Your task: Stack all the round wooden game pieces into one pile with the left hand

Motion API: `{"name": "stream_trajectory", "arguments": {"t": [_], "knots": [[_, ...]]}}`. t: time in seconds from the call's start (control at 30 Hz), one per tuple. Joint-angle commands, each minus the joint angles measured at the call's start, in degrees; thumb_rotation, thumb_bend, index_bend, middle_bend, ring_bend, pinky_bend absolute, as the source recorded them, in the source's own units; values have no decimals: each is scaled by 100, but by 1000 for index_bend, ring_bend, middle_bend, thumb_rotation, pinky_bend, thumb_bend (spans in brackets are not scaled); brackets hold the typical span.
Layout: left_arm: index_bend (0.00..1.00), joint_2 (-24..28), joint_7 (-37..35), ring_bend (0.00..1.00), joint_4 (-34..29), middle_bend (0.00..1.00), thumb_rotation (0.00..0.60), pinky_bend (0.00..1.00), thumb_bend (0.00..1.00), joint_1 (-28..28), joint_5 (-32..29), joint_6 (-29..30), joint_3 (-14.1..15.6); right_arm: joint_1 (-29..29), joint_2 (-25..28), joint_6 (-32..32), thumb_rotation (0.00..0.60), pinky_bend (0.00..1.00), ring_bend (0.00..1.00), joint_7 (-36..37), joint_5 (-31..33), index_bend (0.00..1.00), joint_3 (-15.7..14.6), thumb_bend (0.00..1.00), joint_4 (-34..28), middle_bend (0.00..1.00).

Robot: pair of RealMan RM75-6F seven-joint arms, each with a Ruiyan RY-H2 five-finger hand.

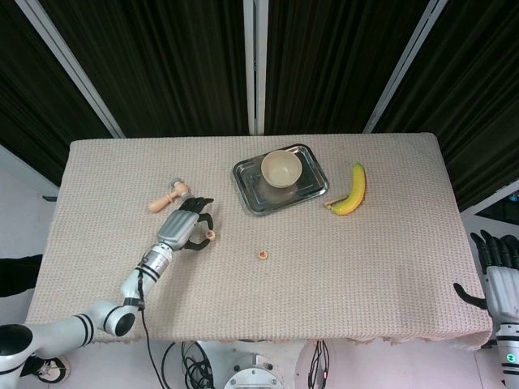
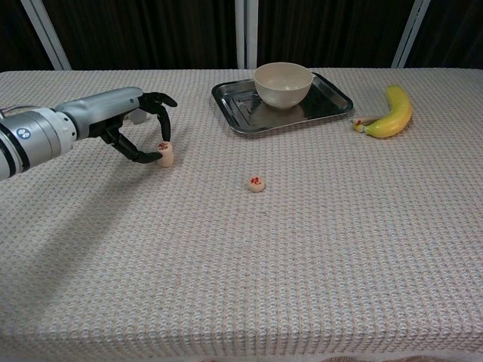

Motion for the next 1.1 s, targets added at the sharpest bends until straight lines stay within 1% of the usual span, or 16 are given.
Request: {"name": "stream_trajectory", "arguments": {"t": [0.03,0.13,0.43,0.67,0.83,1.0,1.1], "knots": [[468,15,-2,0,2,63,600,0,303,14,22,27,9,-5,9,10,600,0,0,-9,-21,0,-11,139,-21,0],[433,41,-38,0,-22,63,600,0,303,23,51,36,17,-5,12,14,600,0,0,-35,-32,0,-18,139,-39,0],[372,113,-146,0,-139,62,600,0,302,45,152,81,43,3,6,-2,600,0,0,-60,-11,0,-14,139,-54,0],[366,187,-61,0,-643,61,600,0,291,38,566,375,144,25,-18,-40,600,0,0,-65,-5,0,-13,139,-25,0],[345,-58,158,0,-780,62,600,0,272,-117,625,242,184,42,-45,-56,600,0,0,-77,-42,0,-32,139,-37,0],[327,-539,428,0,-562,73,600,0,232,-192,544,290,132,19,-26,-36,600,0,0,-59,-32,0,-40,139,-30,0],[330,-684,419,0,-519,78,600,0,230,-255,504,233,87,3,-1,-16,600,0,0,-26,-20,0,-32,140,-24,0]]}}
